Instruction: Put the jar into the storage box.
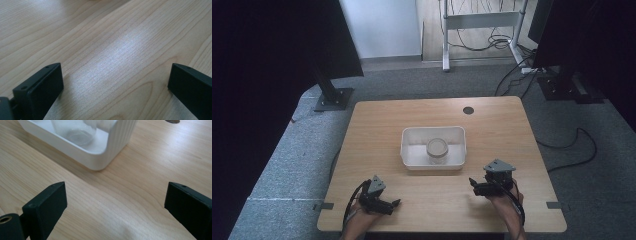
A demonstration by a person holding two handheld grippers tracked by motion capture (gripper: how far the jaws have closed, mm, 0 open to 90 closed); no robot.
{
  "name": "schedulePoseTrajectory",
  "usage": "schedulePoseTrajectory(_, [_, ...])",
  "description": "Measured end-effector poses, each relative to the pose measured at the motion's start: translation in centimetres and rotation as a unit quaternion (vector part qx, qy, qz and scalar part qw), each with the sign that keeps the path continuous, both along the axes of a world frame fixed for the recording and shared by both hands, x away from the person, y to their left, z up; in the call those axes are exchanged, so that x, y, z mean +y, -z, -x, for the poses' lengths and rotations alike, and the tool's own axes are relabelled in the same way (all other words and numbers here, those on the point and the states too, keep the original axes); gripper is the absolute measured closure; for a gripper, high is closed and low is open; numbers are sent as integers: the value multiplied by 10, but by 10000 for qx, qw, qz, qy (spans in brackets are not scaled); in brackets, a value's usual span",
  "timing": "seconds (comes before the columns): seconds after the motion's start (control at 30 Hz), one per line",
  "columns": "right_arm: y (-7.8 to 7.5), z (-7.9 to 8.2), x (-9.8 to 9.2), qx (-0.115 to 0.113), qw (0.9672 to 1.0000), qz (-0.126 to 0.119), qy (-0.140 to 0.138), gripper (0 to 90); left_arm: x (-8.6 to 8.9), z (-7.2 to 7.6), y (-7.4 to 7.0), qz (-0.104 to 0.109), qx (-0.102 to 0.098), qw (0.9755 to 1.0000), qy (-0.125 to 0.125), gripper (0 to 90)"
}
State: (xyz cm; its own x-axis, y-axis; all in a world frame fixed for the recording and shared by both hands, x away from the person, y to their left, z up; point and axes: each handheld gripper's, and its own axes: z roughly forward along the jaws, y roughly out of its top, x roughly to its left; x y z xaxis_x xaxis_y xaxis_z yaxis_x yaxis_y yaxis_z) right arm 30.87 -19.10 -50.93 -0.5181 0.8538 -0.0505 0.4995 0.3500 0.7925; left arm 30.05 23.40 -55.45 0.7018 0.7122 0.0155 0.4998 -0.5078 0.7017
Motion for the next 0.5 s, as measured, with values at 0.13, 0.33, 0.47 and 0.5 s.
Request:
schedulePoseTrajectory(0.13, [8,5,-6,78,9999,-14,69,37,0,0,0,0,0,10000,0,0])
schedulePoseTrajectory(0.33, [21,12,-15,223,9996,-17,180,37,0,0,0,1,0,10000,-1,0])
schedulePoseTrajectory(0.47, [27,16,-20,307,9992,-8,239,37,0,0,0,0,0,10000,0,0])
schedulePoseTrajectory(0.5, [29,17,-21,329,9991,10,250,37,0,0,0,0,0,10000,0,0])
